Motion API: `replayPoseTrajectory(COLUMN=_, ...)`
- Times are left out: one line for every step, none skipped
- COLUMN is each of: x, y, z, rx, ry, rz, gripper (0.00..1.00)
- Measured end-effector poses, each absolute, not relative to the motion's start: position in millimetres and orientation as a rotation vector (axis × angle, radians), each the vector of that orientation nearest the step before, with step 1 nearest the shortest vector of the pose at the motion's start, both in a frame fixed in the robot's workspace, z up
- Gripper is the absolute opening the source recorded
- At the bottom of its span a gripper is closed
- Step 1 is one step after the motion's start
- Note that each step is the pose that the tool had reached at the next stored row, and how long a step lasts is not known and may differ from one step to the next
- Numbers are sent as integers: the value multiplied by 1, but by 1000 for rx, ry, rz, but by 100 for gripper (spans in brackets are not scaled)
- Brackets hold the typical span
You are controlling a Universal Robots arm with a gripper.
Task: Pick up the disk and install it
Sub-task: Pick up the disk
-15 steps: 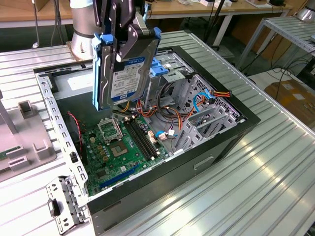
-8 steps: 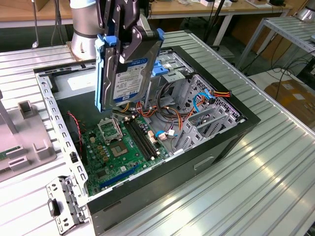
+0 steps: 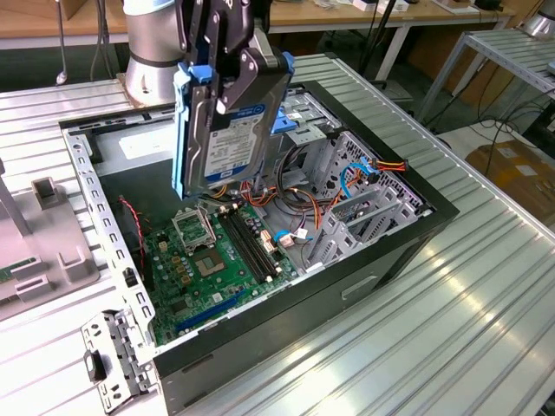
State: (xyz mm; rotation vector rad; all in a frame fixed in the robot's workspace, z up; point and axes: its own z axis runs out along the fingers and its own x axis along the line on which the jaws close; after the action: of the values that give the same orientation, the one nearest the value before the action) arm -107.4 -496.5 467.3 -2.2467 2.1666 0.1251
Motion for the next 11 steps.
replayPoseTrajectory(x=-107, y=-497, z=467, rx=-2247, ry=2167, rz=125, gripper=37)
replayPoseTrajectory(x=-107, y=-497, z=467, rx=-2247, ry=2167, rz=125, gripper=37)
replayPoseTrajectory(x=-106, y=-498, z=467, rx=-2247, ry=2167, rz=125, gripper=37)
replayPoseTrajectory(x=-106, y=-498, z=467, rx=-2247, ry=2167, rz=125, gripper=37)
replayPoseTrajectory(x=-105, y=-498, z=467, rx=-2247, ry=2167, rz=125, gripper=37)
replayPoseTrajectory(x=-105, y=-499, z=467, rx=-2247, ry=2167, rz=125, gripper=37)
replayPoseTrajectory(x=-104, y=-500, z=467, rx=-2247, ry=2167, rz=125, gripper=37)
replayPoseTrajectory(x=-104, y=-500, z=467, rx=-2247, ry=2167, rz=125, gripper=37)
replayPoseTrajectory(x=-103, y=-501, z=467, rx=-2247, ry=2167, rz=125, gripper=37)
replayPoseTrajectory(x=-103, y=-501, z=467, rx=-2247, ry=2167, rz=125, gripper=37)
replayPoseTrajectory(x=-102, y=-502, z=467, rx=-2247, ry=2167, rz=125, gripper=37)
